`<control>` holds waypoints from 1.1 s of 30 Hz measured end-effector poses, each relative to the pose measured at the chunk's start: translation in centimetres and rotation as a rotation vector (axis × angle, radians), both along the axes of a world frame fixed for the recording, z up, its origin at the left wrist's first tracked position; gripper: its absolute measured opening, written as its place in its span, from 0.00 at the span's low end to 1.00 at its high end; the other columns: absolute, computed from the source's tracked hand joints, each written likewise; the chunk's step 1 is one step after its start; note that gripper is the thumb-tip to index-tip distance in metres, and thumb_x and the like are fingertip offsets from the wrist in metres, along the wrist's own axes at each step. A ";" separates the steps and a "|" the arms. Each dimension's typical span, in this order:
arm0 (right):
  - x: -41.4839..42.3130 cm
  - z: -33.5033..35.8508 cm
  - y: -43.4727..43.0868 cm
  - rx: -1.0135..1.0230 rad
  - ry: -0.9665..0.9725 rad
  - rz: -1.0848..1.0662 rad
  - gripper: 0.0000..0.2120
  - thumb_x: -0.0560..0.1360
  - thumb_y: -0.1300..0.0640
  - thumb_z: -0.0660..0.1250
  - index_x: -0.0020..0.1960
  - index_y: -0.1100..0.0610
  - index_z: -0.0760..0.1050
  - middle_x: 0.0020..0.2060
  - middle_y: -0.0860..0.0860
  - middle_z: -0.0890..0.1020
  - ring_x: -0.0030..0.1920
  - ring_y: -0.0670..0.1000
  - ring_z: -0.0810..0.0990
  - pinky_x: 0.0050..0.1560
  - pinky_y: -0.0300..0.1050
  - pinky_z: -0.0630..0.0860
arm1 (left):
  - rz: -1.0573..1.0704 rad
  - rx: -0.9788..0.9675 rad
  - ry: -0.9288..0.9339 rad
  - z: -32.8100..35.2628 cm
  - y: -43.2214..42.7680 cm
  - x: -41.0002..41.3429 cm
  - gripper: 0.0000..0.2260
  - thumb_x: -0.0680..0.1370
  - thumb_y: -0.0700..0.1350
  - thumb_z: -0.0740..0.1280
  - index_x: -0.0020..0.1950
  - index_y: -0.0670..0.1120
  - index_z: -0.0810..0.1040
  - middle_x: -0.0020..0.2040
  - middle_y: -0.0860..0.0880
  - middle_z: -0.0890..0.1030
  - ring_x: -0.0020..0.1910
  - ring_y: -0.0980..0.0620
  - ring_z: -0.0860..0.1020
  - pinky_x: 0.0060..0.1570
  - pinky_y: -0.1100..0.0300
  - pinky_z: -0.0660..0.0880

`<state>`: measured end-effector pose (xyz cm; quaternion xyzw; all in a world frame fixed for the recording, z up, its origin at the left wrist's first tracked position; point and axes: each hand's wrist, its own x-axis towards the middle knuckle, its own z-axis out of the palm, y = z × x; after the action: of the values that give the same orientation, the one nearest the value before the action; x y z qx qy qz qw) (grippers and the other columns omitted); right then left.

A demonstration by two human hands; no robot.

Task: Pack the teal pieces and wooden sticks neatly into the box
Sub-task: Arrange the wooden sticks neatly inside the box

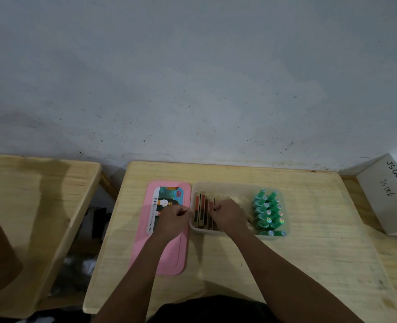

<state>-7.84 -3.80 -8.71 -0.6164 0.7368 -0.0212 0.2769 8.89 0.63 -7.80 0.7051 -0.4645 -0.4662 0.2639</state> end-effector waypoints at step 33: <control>-2.5 1.2 0.8 -0.002 -0.004 -0.046 0.20 0.73 0.38 0.63 0.35 0.53 0.79 0.30 0.49 0.80 0.32 0.49 0.78 0.31 0.41 0.72 | -0.010 -0.022 0.007 0.8 0.2 -0.2 0.05 0.78 0.43 0.66 0.48 0.44 0.81 0.40 0.49 0.82 0.40 0.52 0.81 0.50 0.50 0.81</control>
<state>-10.34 -2.96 -7.50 -0.5994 0.7503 -0.0298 0.2773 8.68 0.79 -7.04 0.6982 -0.4723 -0.4648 0.2710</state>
